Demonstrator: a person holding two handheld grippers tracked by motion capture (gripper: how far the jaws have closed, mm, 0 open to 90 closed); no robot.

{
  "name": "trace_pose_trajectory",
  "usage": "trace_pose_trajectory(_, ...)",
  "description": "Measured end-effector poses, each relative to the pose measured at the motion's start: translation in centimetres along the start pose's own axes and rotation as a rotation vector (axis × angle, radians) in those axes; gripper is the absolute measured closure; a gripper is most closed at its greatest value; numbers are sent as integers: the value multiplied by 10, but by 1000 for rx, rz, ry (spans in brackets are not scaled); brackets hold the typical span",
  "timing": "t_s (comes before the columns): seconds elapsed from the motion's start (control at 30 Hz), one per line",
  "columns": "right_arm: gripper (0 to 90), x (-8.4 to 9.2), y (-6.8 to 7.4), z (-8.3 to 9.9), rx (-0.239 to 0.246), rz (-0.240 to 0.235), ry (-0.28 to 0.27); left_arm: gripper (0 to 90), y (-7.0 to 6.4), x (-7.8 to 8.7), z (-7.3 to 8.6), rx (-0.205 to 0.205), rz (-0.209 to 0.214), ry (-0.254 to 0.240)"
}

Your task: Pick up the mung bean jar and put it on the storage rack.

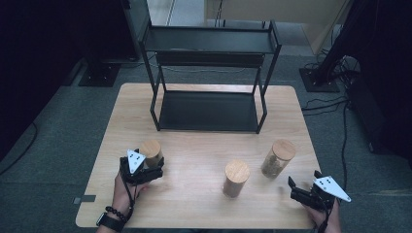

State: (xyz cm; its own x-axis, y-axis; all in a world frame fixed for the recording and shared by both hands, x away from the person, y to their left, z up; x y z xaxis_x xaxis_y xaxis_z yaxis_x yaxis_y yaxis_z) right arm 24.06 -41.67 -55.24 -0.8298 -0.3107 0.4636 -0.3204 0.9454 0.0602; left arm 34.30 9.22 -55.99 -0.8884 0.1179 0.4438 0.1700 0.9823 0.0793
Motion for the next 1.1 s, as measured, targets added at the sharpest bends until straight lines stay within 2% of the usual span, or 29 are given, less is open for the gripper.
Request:
trace_pose_trajectory(0.17, 26, 0, 0, 0, 0, -3, 1, 39, -4, 3, -1, -32, -16, 39)
trace_pose_trajectory(0.23, 25, 0, 1, 0, 0, -3, 2, 50, -5, 3, -2, -21, -11, 53)
trace_pose_trajectory(0.3, 26, 0, 1, 0, 2, -3, 4, 50, -6, 3, -1, -6, 14, 58)
trace_pose_trajectory(0.4, 25, 0, 1, 0, 2, -4, 3, 50, -8, 1, 1, -4, 26, 74)
trace_pose_trajectory(0.53, 25, 0, 1, 0, 2, -5, 4, 59, -8, -2, 5, -3, 20, 93)
trace_pose_trajectory(0.63, 25, 0, 1, 0, 2, -6, 5, 88, -7, -4, 7, 19, 23, 113)
trace_pose_trajectory(0.83, 25, 0, 1, 0, 1, -6, 5, 105, -7, -7, 8, 21, 12, 135)
trace_pose_trajectory(1.1, 25, 0, 1, 0, 1, -7, 6, 151, -7, -10, 9, 30, -15, 144)
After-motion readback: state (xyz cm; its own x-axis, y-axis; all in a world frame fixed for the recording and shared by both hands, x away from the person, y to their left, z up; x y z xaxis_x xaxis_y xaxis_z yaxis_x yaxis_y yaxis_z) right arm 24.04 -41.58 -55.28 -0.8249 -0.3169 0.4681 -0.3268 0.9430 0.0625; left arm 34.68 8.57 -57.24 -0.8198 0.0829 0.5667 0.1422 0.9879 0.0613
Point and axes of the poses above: each handheld gripper's, and its own axes: x roughly backward along the jaws, z roughly out of its underside, y roughly to its left, the point moved 8 cm from there along -x, roughly forward along the jaws, and after that the axes turned 13 degrees about -z, right-handed, at the moved point
